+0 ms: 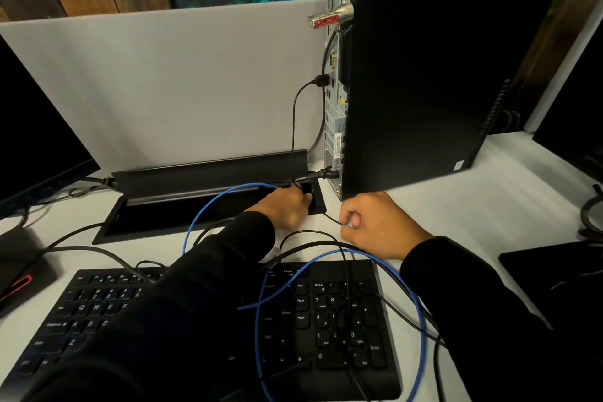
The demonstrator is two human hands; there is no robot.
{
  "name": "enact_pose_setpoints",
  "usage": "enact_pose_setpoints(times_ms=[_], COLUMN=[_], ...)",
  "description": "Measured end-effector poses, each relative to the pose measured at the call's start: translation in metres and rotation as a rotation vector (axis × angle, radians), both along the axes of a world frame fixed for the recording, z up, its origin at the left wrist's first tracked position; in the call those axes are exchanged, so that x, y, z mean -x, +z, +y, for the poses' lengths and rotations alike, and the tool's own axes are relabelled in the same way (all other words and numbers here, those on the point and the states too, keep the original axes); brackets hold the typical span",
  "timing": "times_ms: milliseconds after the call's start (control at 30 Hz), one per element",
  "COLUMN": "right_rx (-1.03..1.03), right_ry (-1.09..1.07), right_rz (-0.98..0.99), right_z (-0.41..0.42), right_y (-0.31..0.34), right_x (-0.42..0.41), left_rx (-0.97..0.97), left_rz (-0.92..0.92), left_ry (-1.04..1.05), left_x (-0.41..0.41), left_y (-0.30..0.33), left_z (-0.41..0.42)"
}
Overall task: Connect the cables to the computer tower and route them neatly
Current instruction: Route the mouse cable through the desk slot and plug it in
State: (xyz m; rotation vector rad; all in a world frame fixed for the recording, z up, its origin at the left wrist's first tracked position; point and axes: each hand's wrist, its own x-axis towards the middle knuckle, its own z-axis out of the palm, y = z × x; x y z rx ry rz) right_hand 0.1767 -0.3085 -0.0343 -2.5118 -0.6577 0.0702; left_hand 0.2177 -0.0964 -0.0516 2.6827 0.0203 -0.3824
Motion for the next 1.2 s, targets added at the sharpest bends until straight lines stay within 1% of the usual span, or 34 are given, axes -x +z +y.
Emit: enact_pose_setpoints(times_ms=[100,167,300,400,433,500,533,667,767,833,900,967,1033,1067,1133,1200], right_rx=[-0.026,-0.039,-0.063,-0.073,-0.070,-0.054,-0.048,-0.009,-0.061,-0.126,-0.126,-0.012,0.211,0.260,0.207,0.111], right_ry=[-0.011,-0.017,-0.017,-0.011,-0.008,-0.004,-0.003,-0.019,-0.035,-0.012,0.013,-0.006,-0.077,-0.111,-0.175,-0.218], right_rz=[0.021,0.025,0.027,0.024,0.025,0.027,0.025,-0.032,-0.098,-0.083,-0.037,-0.014,-0.001,0.018,0.030,0.001], right_z=[0.000,-0.001,0.000,-0.001,-0.001,-0.001,-0.002,0.001,0.006,0.010,0.014,0.014,0.012,0.012,0.011,0.010], right_y=[0.000,-0.001,-0.004,-0.004,-0.003,-0.003,-0.003,0.000,0.013,0.024,0.036,0.043,0.041,0.038,0.029,0.026], right_x=[0.000,-0.001,-0.003,-0.005,-0.005,-0.004,-0.004,0.002,0.011,0.023,0.037,0.048,0.058,0.064,0.072,0.082], left_rx=[0.054,0.055,0.039,0.066,0.042,-0.065,-0.099,-0.118,-0.183,-0.130,-0.034,0.023,0.029,0.030,0.074,0.145], left_rz=[-0.020,-0.009,0.080,0.140,0.167,0.202,0.189,0.120,0.026,-0.070,-0.144,-0.163,-0.198,-0.227,-0.261,-0.242], left_ry=[-0.048,-0.080,-0.133,-0.114,-0.108,-0.128,-0.137,-0.141,-0.185,-0.205,-0.220,-0.201,-0.199,-0.184,-0.122,-0.039], left_x=[-0.003,-0.004,-0.009,-0.011,-0.010,-0.004,0.001,0.032,0.053,0.072,0.095,0.122,0.142,0.149,0.156,0.162], left_y=[-0.003,-0.001,0.007,0.011,0.012,0.015,0.019,0.041,0.048,0.055,0.061,0.063,0.056,0.051,0.047,0.046], left_z=[0.003,0.005,0.007,0.011,0.012,0.012,0.011,0.017,0.031,0.038,0.041,0.039,0.035,0.034,0.028,0.025])
